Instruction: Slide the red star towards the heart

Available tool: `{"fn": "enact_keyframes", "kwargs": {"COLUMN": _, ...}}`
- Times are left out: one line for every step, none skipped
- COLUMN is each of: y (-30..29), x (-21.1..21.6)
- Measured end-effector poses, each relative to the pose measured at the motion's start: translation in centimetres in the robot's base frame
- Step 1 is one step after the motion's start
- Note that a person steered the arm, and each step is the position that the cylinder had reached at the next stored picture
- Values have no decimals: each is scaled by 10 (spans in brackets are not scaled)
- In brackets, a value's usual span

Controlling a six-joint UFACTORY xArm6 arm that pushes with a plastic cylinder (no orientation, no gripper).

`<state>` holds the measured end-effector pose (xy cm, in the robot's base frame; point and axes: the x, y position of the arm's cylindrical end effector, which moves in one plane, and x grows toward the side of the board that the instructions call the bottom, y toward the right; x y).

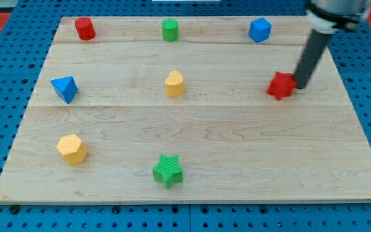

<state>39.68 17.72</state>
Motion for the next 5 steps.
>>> {"fn": "enact_keyframes", "kwargs": {"y": -71, "x": 0}}
{"fn": "enact_keyframes", "kwargs": {"y": -54, "x": 3}}
{"fn": "enact_keyframes", "kwargs": {"y": -15, "x": -28}}
{"fn": "enact_keyframes", "kwargs": {"y": 35, "x": -66}}
{"fn": "enact_keyframes", "kwargs": {"y": 94, "x": -95}}
